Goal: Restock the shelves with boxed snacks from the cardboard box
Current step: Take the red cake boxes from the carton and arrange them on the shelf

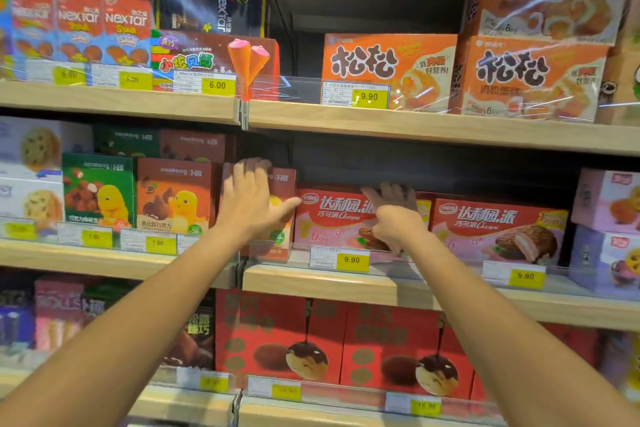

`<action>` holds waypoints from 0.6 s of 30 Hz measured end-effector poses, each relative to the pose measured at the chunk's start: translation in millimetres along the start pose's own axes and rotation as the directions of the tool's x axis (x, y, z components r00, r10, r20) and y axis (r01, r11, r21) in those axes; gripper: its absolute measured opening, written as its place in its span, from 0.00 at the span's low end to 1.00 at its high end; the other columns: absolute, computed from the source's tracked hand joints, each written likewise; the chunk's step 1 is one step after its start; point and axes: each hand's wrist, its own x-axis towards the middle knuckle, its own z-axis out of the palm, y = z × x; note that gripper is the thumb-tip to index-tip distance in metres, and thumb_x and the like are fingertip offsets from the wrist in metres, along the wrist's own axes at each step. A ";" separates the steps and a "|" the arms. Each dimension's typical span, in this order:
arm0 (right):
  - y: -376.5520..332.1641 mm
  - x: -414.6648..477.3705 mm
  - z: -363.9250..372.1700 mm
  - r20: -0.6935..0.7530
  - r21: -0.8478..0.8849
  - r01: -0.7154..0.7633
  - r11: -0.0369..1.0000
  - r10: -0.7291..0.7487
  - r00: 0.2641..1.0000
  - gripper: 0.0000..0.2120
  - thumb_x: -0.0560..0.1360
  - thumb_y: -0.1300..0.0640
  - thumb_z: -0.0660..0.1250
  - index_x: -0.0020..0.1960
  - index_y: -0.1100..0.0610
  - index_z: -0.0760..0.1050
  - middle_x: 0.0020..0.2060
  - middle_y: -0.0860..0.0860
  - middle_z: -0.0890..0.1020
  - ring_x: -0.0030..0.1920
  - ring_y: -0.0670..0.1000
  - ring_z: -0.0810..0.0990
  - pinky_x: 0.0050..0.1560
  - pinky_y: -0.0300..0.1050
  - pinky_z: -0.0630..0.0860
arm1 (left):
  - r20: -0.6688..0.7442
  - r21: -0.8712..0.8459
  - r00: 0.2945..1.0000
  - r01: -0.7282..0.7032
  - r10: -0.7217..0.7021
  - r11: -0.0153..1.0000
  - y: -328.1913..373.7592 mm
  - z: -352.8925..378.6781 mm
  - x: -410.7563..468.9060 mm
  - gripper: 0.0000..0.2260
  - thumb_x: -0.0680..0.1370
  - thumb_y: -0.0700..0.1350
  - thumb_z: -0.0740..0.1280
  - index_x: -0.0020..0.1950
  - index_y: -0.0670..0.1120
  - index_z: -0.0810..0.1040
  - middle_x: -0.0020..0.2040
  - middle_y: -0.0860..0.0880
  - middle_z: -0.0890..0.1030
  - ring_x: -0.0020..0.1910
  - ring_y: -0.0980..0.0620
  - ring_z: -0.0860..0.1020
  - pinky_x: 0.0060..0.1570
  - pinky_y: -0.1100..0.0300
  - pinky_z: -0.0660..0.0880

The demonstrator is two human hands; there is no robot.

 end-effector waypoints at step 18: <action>-23.2 -4.7 11.9 0.045 0.161 -0.262 0.952 0.258 0.965 0.37 0.75 0.52 0.66 0.76 0.44 0.49 0.73 0.58 0.54 0.75 0.60 0.48 0.70 0.70 0.51 | -0.273 0.048 0.958 -0.073 0.084 0.996 -9.8 -4.8 -21.0 0.30 0.72 0.60 0.67 0.68 0.47 0.67 0.66 0.41 0.67 0.68 0.41 0.63 0.70 0.36 0.53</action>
